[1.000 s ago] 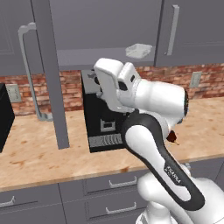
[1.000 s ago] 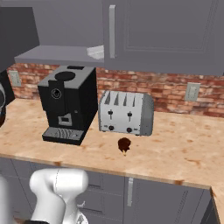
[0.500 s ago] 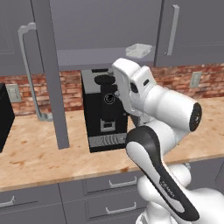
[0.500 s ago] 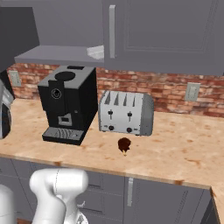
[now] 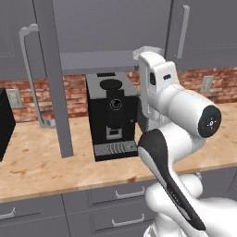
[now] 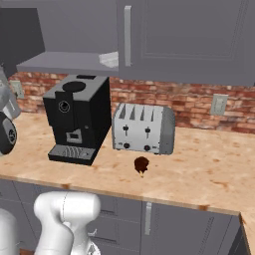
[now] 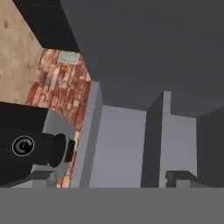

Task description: Retrieve the tupperware from the cabinet, then place the raw meat into the tupperware to avoid contamination.

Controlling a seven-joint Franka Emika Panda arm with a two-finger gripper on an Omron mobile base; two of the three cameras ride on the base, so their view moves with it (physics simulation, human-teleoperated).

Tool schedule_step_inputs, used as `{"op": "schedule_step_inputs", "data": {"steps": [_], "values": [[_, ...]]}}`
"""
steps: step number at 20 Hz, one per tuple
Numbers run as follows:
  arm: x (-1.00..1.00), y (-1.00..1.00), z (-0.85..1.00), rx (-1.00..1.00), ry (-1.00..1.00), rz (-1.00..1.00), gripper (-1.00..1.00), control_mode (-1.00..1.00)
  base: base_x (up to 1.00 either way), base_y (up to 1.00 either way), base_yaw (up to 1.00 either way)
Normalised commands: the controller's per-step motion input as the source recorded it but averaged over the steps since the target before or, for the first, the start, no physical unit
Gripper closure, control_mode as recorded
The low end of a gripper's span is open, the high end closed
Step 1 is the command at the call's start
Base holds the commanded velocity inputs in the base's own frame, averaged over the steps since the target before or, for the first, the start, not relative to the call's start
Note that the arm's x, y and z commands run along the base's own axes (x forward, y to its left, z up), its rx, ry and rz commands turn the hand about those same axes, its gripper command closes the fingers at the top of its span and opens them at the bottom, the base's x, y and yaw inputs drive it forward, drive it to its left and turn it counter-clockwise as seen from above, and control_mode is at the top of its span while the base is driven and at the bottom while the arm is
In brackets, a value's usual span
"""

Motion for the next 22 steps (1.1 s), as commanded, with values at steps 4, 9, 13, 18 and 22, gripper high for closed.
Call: {"op": "schedule_step_inputs", "data": {"steps": [4,9,13,18,22], "values": [[0.00,-0.38,0.23,0.19,0.17,-0.10,-1.00,-1.00,0.00,0.00,0.00],[0.00,-0.44,0.09,0.21,0.12,-0.05,-1.00,-1.00,0.00,0.00,0.00],[-0.08,-0.55,0.00,0.27,0.04,-0.01,-1.00,-1.00,0.00,0.00,0.00],[-0.04,-0.58,-0.02,0.29,0.01,-0.02,-1.00,-1.00,0.00,0.00,0.00],[0.00,-0.49,-0.04,0.28,0.01,-0.04,-1.00,-1.00,0.00,0.00,0.00]]}}
